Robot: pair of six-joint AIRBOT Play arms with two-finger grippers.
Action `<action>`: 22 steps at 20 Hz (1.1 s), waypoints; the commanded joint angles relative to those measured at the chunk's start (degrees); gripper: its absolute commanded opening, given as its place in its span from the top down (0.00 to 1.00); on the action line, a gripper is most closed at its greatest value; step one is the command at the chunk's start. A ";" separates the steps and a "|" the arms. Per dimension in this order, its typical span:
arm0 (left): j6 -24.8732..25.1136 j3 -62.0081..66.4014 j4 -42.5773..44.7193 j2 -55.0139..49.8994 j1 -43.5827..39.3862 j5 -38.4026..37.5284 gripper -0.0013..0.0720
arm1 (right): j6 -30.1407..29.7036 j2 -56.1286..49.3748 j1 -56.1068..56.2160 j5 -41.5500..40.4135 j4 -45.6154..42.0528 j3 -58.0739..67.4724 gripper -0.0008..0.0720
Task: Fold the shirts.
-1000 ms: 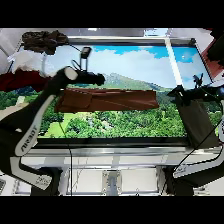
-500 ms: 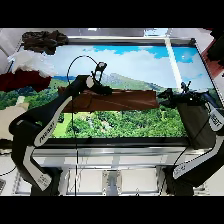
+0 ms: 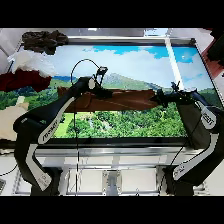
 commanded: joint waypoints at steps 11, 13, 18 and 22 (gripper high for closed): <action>-4.22 0.20 -2.08 -1.46 -0.04 -2.69 0.97 | -0.57 13.27 6.69 13.90 6.12 14.86 0.95; -4.04 1.29 -4.07 -1.46 -0.04 -1.86 0.97 | 0.98 13.53 10.36 13.84 6.12 17.53 0.95; -3.96 15.28 18.05 -0.66 1.01 -15.58 0.96 | 2.49 13.53 20.17 9.01 5.95 22.82 0.95; -5.64 26.77 33.53 2.56 5.88 -25.46 0.97 | 3.82 13.38 29.97 -5.99 5.14 24.37 0.95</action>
